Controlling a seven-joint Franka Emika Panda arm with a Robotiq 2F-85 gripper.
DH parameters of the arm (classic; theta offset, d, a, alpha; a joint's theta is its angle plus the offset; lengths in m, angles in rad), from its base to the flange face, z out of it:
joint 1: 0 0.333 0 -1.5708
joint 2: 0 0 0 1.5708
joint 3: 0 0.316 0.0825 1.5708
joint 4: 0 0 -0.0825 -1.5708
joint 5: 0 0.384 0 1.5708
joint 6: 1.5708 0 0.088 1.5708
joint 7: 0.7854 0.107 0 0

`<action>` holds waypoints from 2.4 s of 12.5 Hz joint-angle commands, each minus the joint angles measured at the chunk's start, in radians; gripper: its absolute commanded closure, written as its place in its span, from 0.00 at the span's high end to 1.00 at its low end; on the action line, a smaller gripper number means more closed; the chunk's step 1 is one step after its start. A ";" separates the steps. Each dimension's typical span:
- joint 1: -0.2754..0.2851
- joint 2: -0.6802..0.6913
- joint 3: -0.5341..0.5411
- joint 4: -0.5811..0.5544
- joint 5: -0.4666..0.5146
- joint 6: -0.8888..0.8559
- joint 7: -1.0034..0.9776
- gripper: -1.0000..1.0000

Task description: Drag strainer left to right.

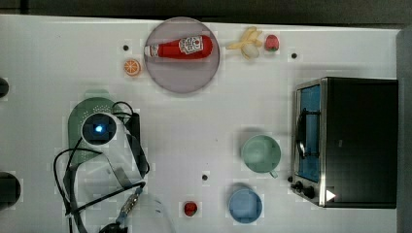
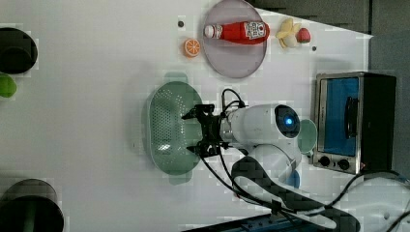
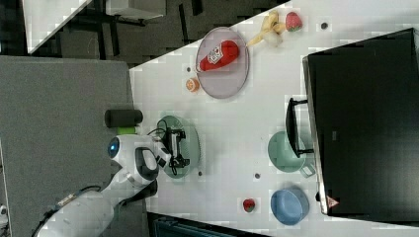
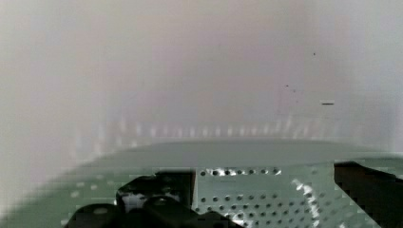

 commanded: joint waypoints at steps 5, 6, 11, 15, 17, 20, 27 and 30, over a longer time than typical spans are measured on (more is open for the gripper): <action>0.059 -0.019 -0.090 0.008 0.005 0.032 0.048 1.00; 0.053 -0.026 -0.102 0.002 0.005 0.032 0.047 1.00; 0.000 -0.083 -0.143 -0.067 0.005 0.032 -0.015 1.00; -0.039 -0.127 -0.193 -0.127 0.005 0.032 -0.142 1.00; -0.048 -0.144 -0.237 -0.144 0.005 0.032 -0.174 1.00; -0.051 -0.148 -0.298 -0.151 0.005 0.033 -0.239 1.00; -0.052 -0.149 -0.446 -0.154 0.004 0.034 -0.421 1.00; -0.052 -0.149 -0.498 -0.154 0.003 0.034 -0.438 1.00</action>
